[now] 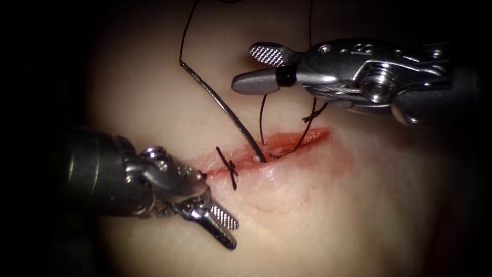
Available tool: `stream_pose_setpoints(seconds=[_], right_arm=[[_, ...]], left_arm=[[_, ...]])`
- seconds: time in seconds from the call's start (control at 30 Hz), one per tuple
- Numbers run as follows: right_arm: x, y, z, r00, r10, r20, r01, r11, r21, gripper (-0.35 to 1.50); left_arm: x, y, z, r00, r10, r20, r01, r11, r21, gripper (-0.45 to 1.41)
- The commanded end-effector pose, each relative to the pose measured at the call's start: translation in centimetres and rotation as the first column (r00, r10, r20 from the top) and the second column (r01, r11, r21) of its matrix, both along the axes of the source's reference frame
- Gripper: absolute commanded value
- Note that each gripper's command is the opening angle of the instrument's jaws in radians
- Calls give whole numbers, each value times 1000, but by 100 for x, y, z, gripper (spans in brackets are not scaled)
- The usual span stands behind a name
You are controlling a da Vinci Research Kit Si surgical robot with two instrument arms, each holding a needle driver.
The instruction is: Wound Closure
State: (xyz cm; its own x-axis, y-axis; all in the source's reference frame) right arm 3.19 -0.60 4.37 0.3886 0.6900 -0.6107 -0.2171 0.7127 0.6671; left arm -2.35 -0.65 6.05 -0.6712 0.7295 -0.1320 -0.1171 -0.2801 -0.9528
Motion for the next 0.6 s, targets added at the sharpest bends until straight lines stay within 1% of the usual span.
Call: stream_pose_setpoints(seconds=[0.03, 0.07, 0.1, 0.13, 0.17, 0.23, 0.27, 0.33, 0.37, 0.4, 0.43, 0.47, 0.5, 0.57, 0.6], right_arm=[[14, 18, 12, 997, -57, -57, 61, 995, 82, 37], [15, 20, 20, 995, -70, -66, 76, 991, 108, 32], [15, 20, 20, 995, -70, -66, 76, 991, 108, 32], [17, 22, 28, 993, -86, -77, 94, 989, 112, 20], [22, 22, 48, 988, -134, -80, 144, 982, 125, 19], [27, 21, 66, 981, -180, -70, 189, 970, 151, 29], [27, 21, 66, 981, -180, -70, 189, 970, 151, 29], [29, 17, 85, 971, -235, -43, 239, 952, 191, 46], [30, 13, 101, 957, -290, -26, 289, 937, 198, 63], [30, 13, 101, 957, -290, -26, 289, 937, 198, 63], [28, 8, 119, 938, -346, -28, 345, 918, 194, 76], [28, 6, 126, 930, -366, -30, 365, 910, 196, 79], [28, 6, 126, 930, -366, -30, 365, 910, 196, 79], [26, 4, 141, 910, -412, -39, 412, 891, 189, 94], [25, 5, 150, 893, -448, -51, 449, 875, 181, 96]], left_arm=[[-4, -2, 5, 1000, -1, 2, 1, 1000, 1, 39], [-4, -2, 4, 1000, 0, 2, 0, 1000, 2, 39], [-4, -2, 4, 1000, 0, 2, 0, 1000, 2, 39], [-3, -2, 3, 1000, 1, 3, -1, 1000, 3, 41], [-2, -1, 2, 1000, 2, 4, -2, 1000, 5, 42], [-1, -1, 1, 1000, 3, 5, -3, 1000, 5, 42], [-1, -1, 1, 1000, 3, 5, -3, 1000, 5, 42], [0, -1, 1, 1000, 3, 5, -3, 1000, 6, 41], [1, -1, 0, 1000, 5, 6, -5, 1000, 6, 37], [1, -1, 0, 1000, 5, 6, -5, 1000, 6, 37], [4, -1, -1, 1000, 7, 8, -7, 1000, 6, 37], [5, -1, -1, 1000, 8, 8, -8, 1000, 7, 39], [5, -1, -1, 1000, 8, 8, -8, 1000, 7, 39], [7, -1, -2, 1000, 10, 10, -10, 1000, 7, 37], [7, -1, -2, 1000, 11, 11, -11, 1000, 8, 37]])
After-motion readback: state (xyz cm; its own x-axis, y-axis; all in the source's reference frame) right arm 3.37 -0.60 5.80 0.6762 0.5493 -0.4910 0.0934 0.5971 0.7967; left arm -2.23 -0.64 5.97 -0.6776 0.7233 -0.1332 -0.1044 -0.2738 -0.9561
